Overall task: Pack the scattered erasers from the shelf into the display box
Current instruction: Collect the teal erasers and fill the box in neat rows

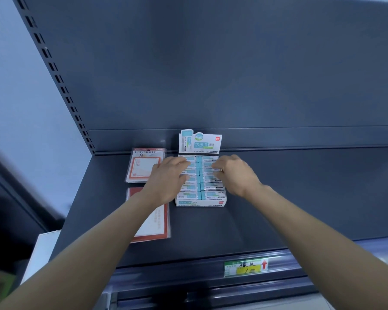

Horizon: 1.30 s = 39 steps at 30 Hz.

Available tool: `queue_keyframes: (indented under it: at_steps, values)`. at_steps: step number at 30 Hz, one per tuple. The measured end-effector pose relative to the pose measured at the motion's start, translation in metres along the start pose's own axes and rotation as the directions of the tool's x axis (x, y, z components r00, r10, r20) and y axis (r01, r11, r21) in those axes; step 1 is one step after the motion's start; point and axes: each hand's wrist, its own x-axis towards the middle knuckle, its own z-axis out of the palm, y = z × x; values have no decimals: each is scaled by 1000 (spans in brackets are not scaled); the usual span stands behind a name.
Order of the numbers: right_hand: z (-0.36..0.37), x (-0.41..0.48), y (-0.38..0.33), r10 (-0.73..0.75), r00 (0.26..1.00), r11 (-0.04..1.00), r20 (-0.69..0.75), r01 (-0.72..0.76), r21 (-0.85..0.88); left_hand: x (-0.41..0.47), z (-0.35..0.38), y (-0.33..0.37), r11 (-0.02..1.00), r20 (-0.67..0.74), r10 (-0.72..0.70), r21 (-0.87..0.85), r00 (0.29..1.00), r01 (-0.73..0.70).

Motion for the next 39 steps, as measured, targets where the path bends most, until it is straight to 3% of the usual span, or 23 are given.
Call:
queue_keyframes:
  at_steps: [2,11,17,23,30,36,39]
  values:
    - [6,0,0,-22,999,1000,47,23,-20,0,5,0,999,28,8,33,1000,-8]
    - [16,-4,6,-128,992,992,-11,128,-22,4,11,-3,1000,34,-25,7,999,25]
    - [16,5,8,-105,991,994,-84,107,24,9,10,-2,1000,-12,-26,-3,1000,26]
    - [22,14,6,-27,992,996,-126,36,77,14,16,-6,997,36,-45,62,998,42]
    - [17,26,13,48,978,957,-205,13,290,20,9,-6,998,-26,-45,38,999,46]
    - [32,31,13,1,982,998,-189,10,58,25,18,-9,996,-26,-56,75,998,57]
    - [38,31,14,-14,974,999,-226,25,45,26,21,-9,996,-54,-56,69,997,60]
